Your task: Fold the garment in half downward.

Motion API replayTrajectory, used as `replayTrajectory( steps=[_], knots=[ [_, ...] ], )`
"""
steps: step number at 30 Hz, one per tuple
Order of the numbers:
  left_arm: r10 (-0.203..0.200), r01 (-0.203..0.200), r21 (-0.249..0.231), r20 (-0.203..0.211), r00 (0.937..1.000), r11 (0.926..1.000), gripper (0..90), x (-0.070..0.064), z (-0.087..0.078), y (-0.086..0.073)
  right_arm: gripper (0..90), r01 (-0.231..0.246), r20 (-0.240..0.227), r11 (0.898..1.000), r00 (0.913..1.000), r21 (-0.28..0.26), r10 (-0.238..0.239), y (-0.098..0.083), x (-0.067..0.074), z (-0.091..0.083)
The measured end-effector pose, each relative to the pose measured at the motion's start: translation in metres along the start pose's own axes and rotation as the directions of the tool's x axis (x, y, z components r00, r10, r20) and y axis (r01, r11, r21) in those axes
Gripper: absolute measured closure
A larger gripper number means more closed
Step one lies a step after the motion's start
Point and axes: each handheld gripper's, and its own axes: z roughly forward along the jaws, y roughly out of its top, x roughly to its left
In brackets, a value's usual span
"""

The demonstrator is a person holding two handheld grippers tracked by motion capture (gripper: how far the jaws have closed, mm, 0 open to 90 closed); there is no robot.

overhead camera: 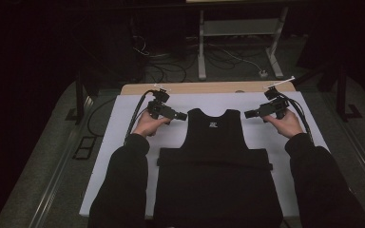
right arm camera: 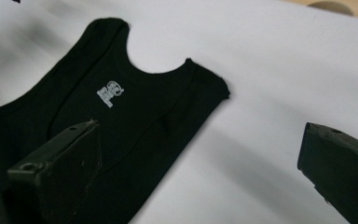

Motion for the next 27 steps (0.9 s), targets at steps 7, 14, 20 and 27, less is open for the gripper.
replayTrajectory(
  steps=[7, 14, 20, 27],
  knots=[
    [-0.008, 0.007, 0.014, 0.012, 0.9999, 0.9999, 0.0, 0.0, 0.011, -0.002, 0.0, 0.002, 0.001, 1.0, 1.0, 0.021, -0.002, -0.002, 0.003, 0.009],
    [-0.012, 0.012, 0.015, 0.013, 0.9998, 0.9998, 0.0, 0.0, 0.017, -0.003, 0.0, 0.001, -0.001, 1.0, 1.0, 0.03, -0.001, -0.003, 0.005, 0.016],
    [-0.019, 0.019, 0.038, 0.019, 0.9996, 0.9991, 0.7, -0.002, 0.023, -0.005, 2.2, 0.003, -0.01, 0.999, 1.0, 0.045, -0.003, -0.005, 0.009, 0.025],
    [-0.03, 0.029, 0.042, 0.023, 0.9993, 0.9987, 6.4, -0.004, 0.028, -0.007, 9.2, 0.015, -0.021, 0.999, 0.9997, 0.048, -0.014, -0.007, 0.014, 0.033]
  ],
)
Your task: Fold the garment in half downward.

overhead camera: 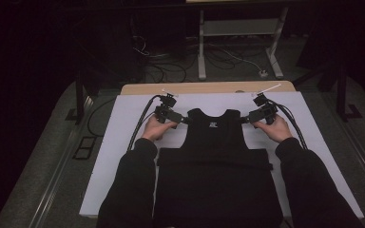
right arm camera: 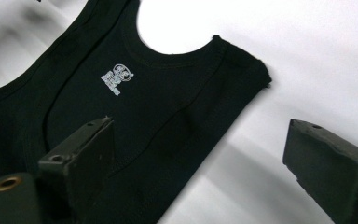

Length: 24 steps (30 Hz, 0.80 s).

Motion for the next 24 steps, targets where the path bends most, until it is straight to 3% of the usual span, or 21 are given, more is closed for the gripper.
replayTrajectory(
  steps=[3, 6, 17, 24],
  knots=[
    [0.0, 0.0, 0.0, 0.005, 1.0, 1.0, 7.8, -0.002, 0.003, -0.001, 11.6, -0.008, -0.002, 1.0, 1.0, -0.003, 0.008, -0.001, 0.002, 0.002],
    [0.021, -0.021, 0.024, -0.021, 0.9995, 0.9995, 10.2, -0.006, 0.009, -0.002, 13.7, -0.012, -0.002, 1.0, 0.9999, -0.02, 0.012, -0.003, 0.003, 0.004],
    [-0.021, 0.021, -0.015, 0.006, 0.9998, 0.9997, 15.7, -0.007, 0.018, -0.009, 23.7, -0.019, 0.019, 1.0, 0.9996, -0.02, 0.02, -0.013, 0.004, 0.011],
    [-0.009, 0.009, -0.027, -0.016, 0.9998, 0.9996, 21.4, -0.008, 0.018, -0.011, 33.9, -0.02, 0.025, 0.999, 0.9995, -0.03, 0.021, -0.016, 0.003, 0.01]
  ],
)
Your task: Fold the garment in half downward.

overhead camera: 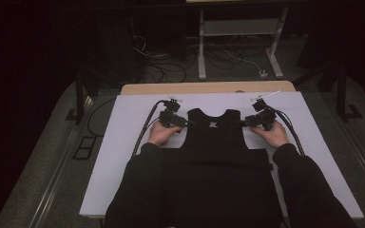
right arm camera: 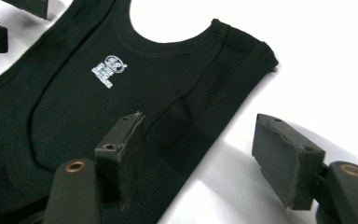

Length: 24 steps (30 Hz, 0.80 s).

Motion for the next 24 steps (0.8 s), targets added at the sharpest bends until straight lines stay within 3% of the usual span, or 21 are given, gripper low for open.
replayTrajectory(
  steps=[10, 17, 24],
  knots=[
    [-0.004, 0.003, -0.009, -0.011, 0.9999, 1.0, 34.3, -0.001, 0.003, -0.003, 40.6, 0.024, 0.0, 1.0, 0.9997, 0.001, -0.024, -0.001, 0.007, 0.007],
    [0.007, -0.007, -0.011, -0.035, 0.9994, 0.9999, 37.7, -0.001, 0.004, -0.004, 44.2, 0.032, 0.015, 0.999, 0.9994, 0.005, -0.032, -0.002, 0.008, 0.01],
    [0.012, -0.013, -0.017, -0.03, 0.9995, 0.9998, 41.6, -0.007, 0.007, -0.004, 47.6, 0.047, 0.021, 0.999, 0.9987, -0.001, -0.047, -0.003, 0.013, 0.012]
  ],
)
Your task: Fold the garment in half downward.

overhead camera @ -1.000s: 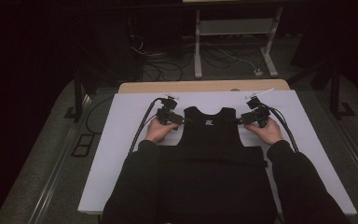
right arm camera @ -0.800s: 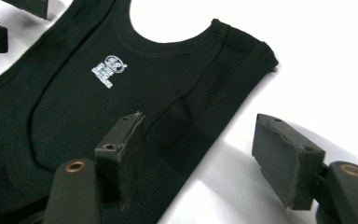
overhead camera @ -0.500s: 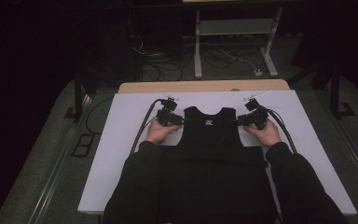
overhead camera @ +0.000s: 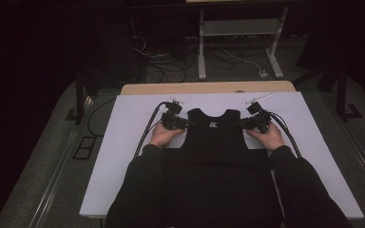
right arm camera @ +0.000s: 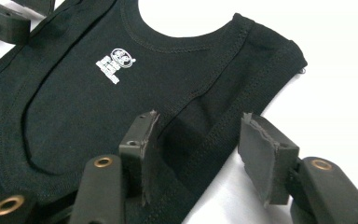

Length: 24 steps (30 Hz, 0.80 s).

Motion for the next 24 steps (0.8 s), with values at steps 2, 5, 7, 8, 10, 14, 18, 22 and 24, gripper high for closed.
replayTrajectory(
  steps=[2, 5, 7, 8, 10, 14, 18, 22, 24],
  knots=[
    [0.003, -0.003, -0.002, 0.004, 1.0, 1.0, 44.2, -0.001, 0.001, 0.0, 48.4, 0.002, 0.004, 1.0, 1.0, -0.002, -0.002, 0.0, 0.002, 0.001],
    [-0.005, 0.005, -0.016, 0.013, 0.9999, 0.9999, 47.5, -0.005, 0.004, 0.0, 53.4, 0.007, 0.005, 1.0, 1.0, -0.004, -0.007, 0.0, 0.004, 0.002],
    [0.013, -0.013, -0.014, 0.0, 0.9999, 0.9998, 52.3, -0.007, 0.006, 0.0, 58.0, 0.01, 0.011, 1.0, 0.9999, -0.005, -0.01, 0.0, 0.007, 0.003],
    [0.023, -0.023, -0.013, -0.006, 0.9997, 0.9996, 54.6, -0.009, 0.007, 0.0, 61.2, 0.012, 0.01, 1.0, 0.9999, -0.006, -0.012, -0.001, 0.007, 0.003],
    [0.032, -0.032, -0.011, -0.013, 0.9994, 0.9994, 58.4, -0.01, 0.008, 0.0, 66.0, 0.018, 0.008, 1.0, 0.9998, -0.009, -0.018, -0.001, 0.009, 0.004],
    [0.067, -0.067, 0.005, -0.036, 0.9971, 0.9977, 67.8, -0.014, 0.009, 0.0, 77.3, 0.021, -0.015, 1.0, 0.9997, -0.012, -0.021, -0.002, 0.012, 0.006],
    [0.11, -0.108, 0.03, -0.075, 0.991, 0.9937, 78.3, -0.021, 0.011, 0.0, 82.5, -0.002, -0.044, 1.0, 0.999, -0.011, 0.002, -0.003, 0.012, 0.007],
    [0.115, -0.111, 0.043, -0.078, 0.9904, 0.9928, 83.8, -0.023, 0.011, 0.002, 83.5, -0.027, -0.06, 1.0, 0.9978, -0.004, 0.027, -0.003, 0.011, 0.007],
    [0.092, -0.089, 0.042, -0.064, 0.9937, 0.9952, 84.4, -0.021, 0.011, 0.002, 83.7, -0.047, -0.074, 0.999, 0.9962, -0.007, 0.046, -0.003, 0.01, 0.006]
  ],
)
